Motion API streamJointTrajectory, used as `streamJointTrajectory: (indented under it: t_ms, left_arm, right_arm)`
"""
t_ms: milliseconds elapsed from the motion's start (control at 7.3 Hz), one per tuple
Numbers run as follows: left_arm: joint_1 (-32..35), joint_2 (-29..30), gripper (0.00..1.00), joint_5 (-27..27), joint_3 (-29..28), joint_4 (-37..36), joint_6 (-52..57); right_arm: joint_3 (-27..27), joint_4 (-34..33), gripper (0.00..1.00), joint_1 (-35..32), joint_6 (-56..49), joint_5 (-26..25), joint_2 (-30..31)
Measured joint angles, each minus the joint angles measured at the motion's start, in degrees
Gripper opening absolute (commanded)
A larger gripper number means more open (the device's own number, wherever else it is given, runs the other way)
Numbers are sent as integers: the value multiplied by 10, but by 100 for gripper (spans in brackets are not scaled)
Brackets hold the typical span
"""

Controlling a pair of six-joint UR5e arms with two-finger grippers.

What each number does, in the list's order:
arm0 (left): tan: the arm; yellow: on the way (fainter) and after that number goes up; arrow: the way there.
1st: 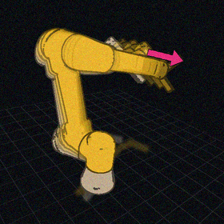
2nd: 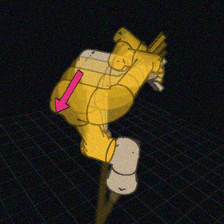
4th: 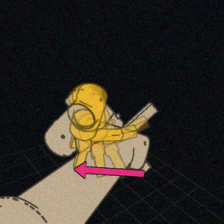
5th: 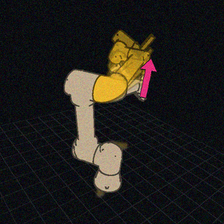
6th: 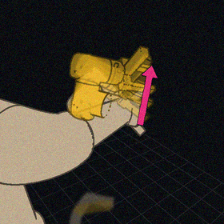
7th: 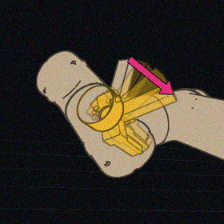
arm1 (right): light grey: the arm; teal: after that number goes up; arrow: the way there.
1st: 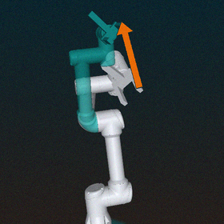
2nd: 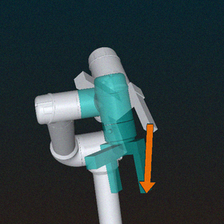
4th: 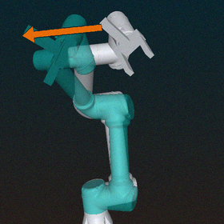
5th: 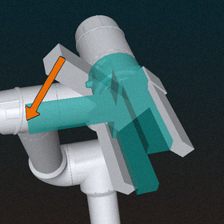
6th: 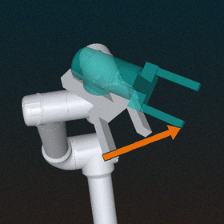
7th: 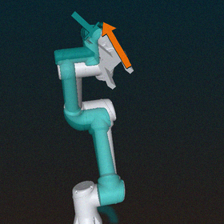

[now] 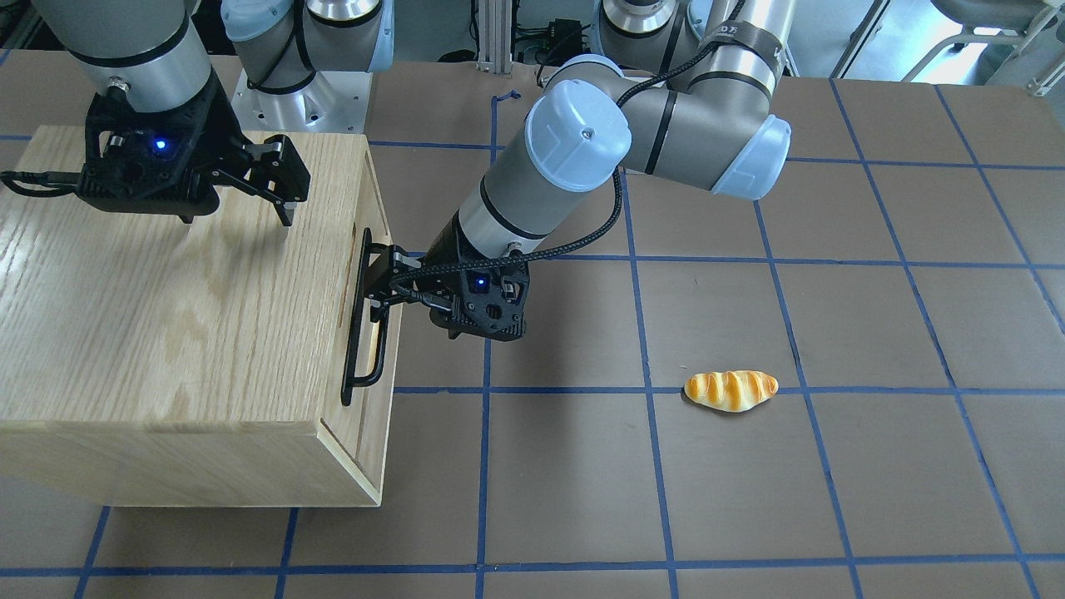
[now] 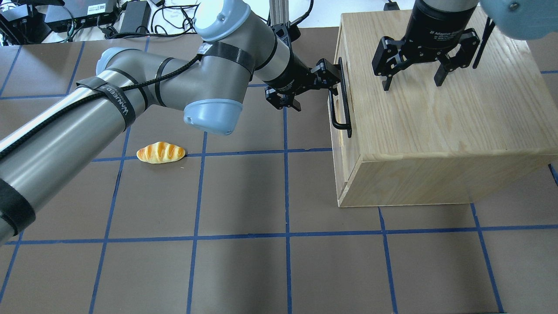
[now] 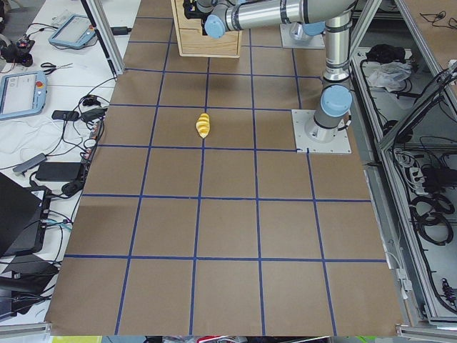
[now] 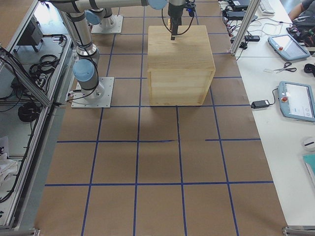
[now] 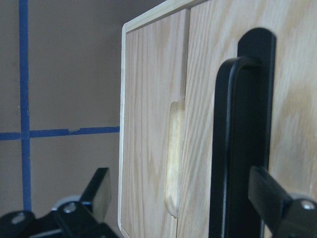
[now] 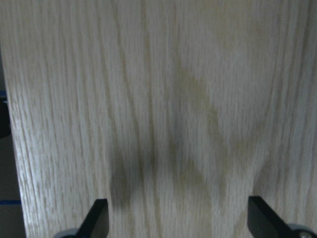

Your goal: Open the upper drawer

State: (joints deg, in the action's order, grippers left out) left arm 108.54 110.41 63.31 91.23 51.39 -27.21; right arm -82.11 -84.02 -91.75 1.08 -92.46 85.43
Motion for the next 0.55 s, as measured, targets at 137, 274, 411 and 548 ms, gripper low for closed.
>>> streamJointTrajectory:
  t_ms: [137,274,411,548]
  left_arm:
    - [1,1,100,0,0,0,1]
    - [1,1,100,1,0,0,3]
    - [1,1,100,2,0,0,8]
    - [1,0,100,5,-1,2,15]
  right_arm:
    - [0,0,100,0,0,0,0]
    - [-1,0,100,0,0,0,0]
    - [0,0,100,0,0,0,0]
    - [0,0,100,0,0,0,0]
